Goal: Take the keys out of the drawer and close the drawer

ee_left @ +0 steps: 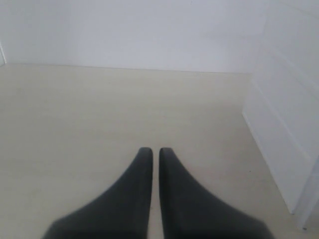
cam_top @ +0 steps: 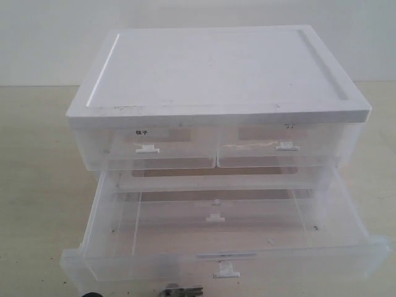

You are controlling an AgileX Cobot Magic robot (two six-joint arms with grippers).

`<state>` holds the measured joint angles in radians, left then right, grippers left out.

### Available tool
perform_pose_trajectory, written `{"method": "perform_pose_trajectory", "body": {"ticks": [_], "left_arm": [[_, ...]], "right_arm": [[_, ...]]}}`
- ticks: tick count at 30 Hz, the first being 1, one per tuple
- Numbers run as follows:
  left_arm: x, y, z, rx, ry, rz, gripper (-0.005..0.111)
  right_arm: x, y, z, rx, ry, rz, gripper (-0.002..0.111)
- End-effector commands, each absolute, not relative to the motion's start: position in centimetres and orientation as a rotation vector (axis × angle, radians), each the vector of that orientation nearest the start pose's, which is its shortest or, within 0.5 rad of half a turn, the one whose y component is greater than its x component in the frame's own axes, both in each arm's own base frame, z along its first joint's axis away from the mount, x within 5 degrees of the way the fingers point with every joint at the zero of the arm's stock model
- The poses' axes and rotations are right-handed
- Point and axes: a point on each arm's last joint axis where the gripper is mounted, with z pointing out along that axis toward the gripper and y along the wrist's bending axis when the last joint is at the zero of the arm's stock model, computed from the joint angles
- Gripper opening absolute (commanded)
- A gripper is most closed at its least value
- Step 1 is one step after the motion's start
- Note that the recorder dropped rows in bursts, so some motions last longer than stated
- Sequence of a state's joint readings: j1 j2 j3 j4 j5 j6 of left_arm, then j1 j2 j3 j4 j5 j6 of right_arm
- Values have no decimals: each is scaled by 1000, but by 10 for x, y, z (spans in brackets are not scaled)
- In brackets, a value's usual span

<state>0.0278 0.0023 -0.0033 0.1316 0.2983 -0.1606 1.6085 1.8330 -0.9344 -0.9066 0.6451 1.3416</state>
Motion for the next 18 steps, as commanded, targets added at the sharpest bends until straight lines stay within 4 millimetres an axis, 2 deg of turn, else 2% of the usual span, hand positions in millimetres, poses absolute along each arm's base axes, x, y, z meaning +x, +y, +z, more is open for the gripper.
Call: {"method": "perform_pose_trajectory", "body": {"ticks": [1, 5, 7, 8, 11, 15, 18], "left_arm": [[54, 5, 186, -86, 1779, 27, 5], [54, 5, 186, -86, 1779, 27, 5], [54, 5, 186, -86, 1779, 27, 5], [54, 5, 186, -86, 1779, 27, 5], [54, 5, 186, -86, 1779, 27, 5], [54, 5, 186, -86, 1779, 27, 5], [54, 5, 186, -86, 1779, 27, 5]], "right_arm": [[41, 323, 165, -1122, 2209, -56, 73], [41, 317, 182, -1091, 2211, -37, 70], [37, 316, 189, -1084, 2227, 6, 57], [34, 316, 191, -1088, 2236, 30, 47], [20, 312, 197, -1182, 2190, 13, 0], [26, 294, 191, -1106, 2176, -190, 0], [35, 287, 187, -1044, 2142, -229, 0]]}}
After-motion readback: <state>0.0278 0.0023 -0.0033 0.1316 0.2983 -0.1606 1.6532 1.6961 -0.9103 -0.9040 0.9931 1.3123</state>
